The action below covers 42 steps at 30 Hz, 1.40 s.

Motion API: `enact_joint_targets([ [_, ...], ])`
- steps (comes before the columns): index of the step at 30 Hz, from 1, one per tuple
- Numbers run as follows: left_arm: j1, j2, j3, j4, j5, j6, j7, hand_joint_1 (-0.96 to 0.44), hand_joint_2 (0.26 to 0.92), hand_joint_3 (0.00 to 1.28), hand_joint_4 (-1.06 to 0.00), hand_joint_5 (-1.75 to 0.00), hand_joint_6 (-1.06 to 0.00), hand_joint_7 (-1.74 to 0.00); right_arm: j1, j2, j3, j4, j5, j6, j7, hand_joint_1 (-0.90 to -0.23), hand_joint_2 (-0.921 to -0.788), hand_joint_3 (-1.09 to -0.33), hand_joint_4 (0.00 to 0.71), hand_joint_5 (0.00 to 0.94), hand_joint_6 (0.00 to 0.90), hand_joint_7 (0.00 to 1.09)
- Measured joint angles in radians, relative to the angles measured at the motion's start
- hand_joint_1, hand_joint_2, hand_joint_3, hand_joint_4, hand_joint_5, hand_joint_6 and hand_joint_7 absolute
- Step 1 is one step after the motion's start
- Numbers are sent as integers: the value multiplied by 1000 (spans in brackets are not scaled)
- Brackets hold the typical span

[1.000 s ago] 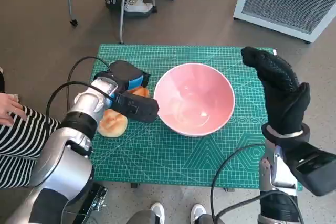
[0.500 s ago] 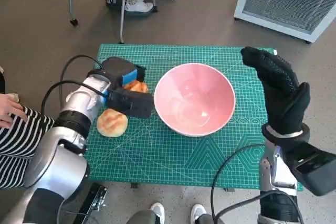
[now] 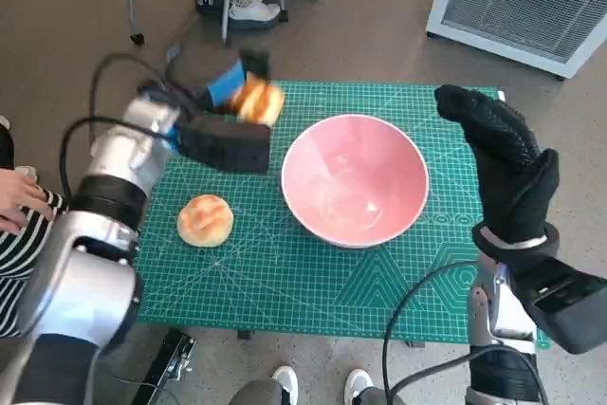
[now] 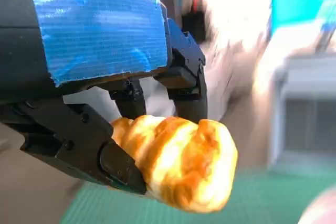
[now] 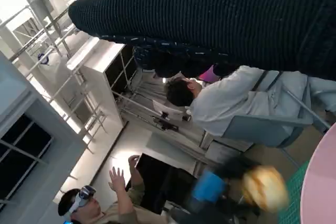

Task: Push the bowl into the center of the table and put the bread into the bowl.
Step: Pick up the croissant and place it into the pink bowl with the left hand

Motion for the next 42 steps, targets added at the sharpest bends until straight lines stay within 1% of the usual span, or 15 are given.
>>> enact_joint_targets([
  [4, 5, 7, 30, -111, -12, -33, 40, 0, 918, 22, -759, -1029, -664, -1182, 0, 0, 1, 0, 0, 0, 0, -671, -921, -697, 156, 2, 79, 401],
  [9, 30, 11, 55, -239, -28, -72, 49, 1, 914, 8, -782, -992, -691, -1164, 0, 0, 2, -1, 2, 0, 0, -671, -921, -697, 156, 2, 79, 404],
  [13, 72, 12, 66, -326, -43, -109, 27, 1, 917, 6, -786, -985, -682, -1174, 0, -2, 1, -1, 3, 0, 0, -670, -921, -697, 156, 2, 80, 407],
  [17, 113, 1, 68, -377, -71, -161, -18, 1, 920, 15, -776, -998, -659, -1194, 0, -4, 1, -1, 7, 0, 1, -670, -921, -696, 159, 3, 80, 410],
  [21, 144, -15, 67, -386, -74, -188, -49, 1, 920, 21, -770, -1005, -651, -1202, 0, -4, 2, -1, 7, 0, 1, -670, -921, -696, 160, 3, 79, 413],
  [25, 155, -16, 70, -386, -74, -189, -61, 1, 920, 22, -769, -1007, -649, -1203, 1, -5, 1, -1, 7, 0, 1, -670, -921, -696, 161, 3, 78, 415],
  [30, 156, -20, 76, -387, -83, -213, -87, 1, 920, 58, -730, -1047, -605, -1251, 2, -5, 1, -2, 10, 1, 3, -672, -921, -696, 161, 3, 76, 417],
  [34, 161, -52, 56, -377, -99, -257, -131, 1, 920, 70, -723, -1073, -583, -1256, 6, -8, 1, -6, 20, 4, 4, -673, -921, -696, 159, 2, 74, 419],
  [38, 163, -103, 17, -318, -96, -286, -163, 0, 920, 89, -713, -1125, -550, -1250, 7, -8, 2, -7, 30, 3, 7, -673, -921, -696, 156, 0, 72, 421],
  [41, 169, -137, -3, -272, -87, -290, -179, 0, 921, 107, -690, -1167, -531, -1253, 11, -8, 1, -8, 34, 3, 8, -673, -921, -696, 153, 0, 70, 423],
  [42, 170, -145, -9, -258, -84, -290, -183, 0, 921, 133, -655, -1195, -506, -1288, 13, -8, 1, -8, 35, 3, 8, -673, -921, -696, 152, 0, 70, 423],
])
